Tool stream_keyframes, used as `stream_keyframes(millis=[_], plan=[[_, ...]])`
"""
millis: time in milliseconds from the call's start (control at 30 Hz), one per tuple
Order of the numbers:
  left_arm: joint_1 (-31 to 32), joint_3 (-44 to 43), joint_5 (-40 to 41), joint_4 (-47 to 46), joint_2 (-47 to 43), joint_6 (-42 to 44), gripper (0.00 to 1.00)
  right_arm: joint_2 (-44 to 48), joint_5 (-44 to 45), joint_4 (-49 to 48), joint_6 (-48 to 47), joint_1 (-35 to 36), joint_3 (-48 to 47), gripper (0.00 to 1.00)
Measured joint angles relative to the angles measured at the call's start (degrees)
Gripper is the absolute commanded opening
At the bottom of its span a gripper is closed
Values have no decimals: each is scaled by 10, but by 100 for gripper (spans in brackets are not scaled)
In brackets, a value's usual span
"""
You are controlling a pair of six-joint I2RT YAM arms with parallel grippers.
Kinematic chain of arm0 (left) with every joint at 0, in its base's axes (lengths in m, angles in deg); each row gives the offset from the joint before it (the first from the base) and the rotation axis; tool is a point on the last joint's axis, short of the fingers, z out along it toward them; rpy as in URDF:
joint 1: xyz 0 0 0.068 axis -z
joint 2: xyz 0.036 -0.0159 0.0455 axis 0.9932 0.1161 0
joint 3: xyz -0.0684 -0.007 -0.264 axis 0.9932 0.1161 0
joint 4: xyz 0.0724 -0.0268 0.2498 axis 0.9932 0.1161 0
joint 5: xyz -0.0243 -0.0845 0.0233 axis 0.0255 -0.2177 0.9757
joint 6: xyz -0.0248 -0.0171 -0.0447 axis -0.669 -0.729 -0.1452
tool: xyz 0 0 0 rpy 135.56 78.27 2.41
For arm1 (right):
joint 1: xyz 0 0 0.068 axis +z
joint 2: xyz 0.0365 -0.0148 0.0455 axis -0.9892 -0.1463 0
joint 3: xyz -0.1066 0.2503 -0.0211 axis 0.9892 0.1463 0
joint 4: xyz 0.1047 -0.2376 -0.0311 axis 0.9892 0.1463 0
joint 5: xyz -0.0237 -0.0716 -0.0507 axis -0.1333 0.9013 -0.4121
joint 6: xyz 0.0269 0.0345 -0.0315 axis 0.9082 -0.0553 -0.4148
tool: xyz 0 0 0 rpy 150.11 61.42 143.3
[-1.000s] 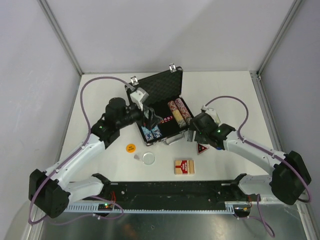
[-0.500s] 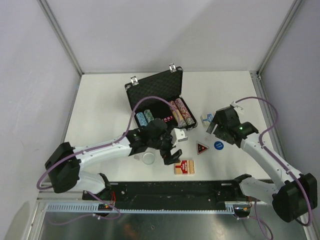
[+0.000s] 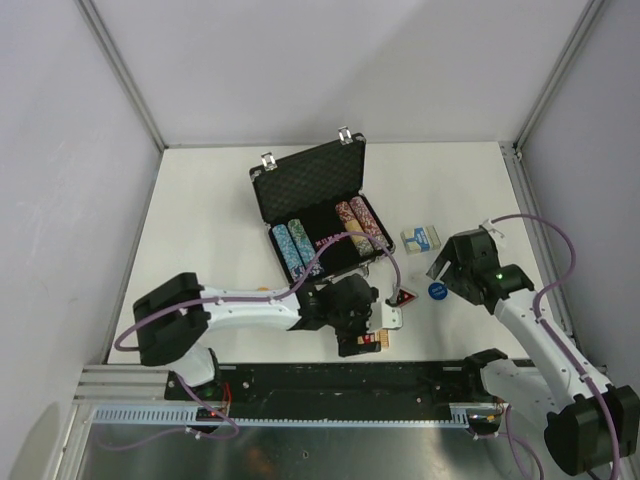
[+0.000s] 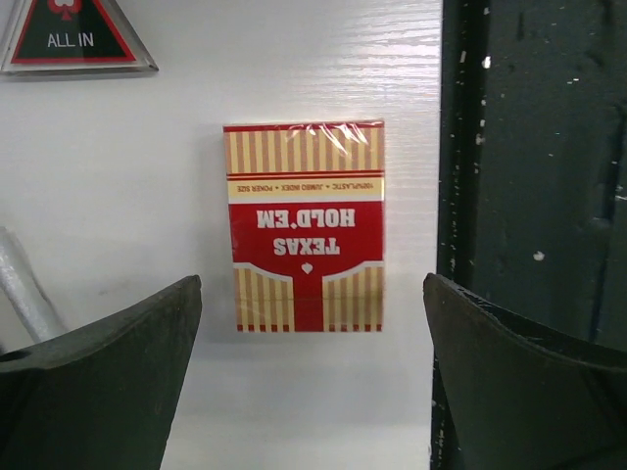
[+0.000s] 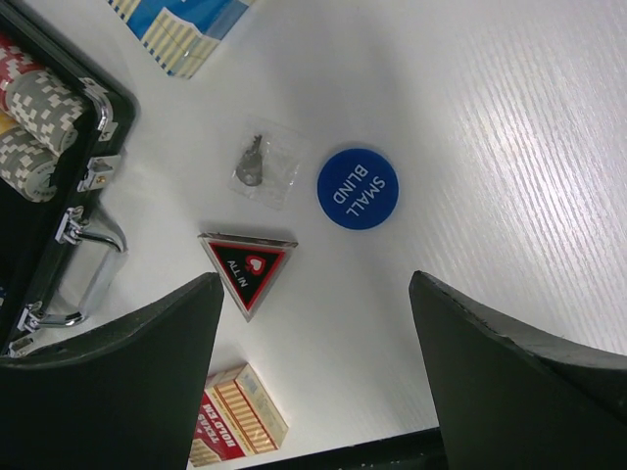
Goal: Pack up texas hold em set
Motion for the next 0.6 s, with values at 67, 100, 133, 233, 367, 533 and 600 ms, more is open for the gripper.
stream_keyframes(millis=[67,100,133,233,367,533,600], plan=[[1,-8,10,0,16,7,98,10,-5,0,0,-5,9,84],[1,-12,15,0,24,10,98,14,-10,-1,0,-7,12,84],[1,-16,21,-1,31,14,98,17,-15,-2,-1,-9,14,84],[1,-25,32,-3,50,18,99,23,-29,-10,-4,-13,23,84],[1,-35,38,-5,68,17,100,24,-44,-14,-9,-16,30,84],[1,-40,34,-9,94,6,98,28,-51,-14,-18,-25,32,84],[1,-43,34,-11,96,3,93,30,-52,-14,-20,-29,32,84]])
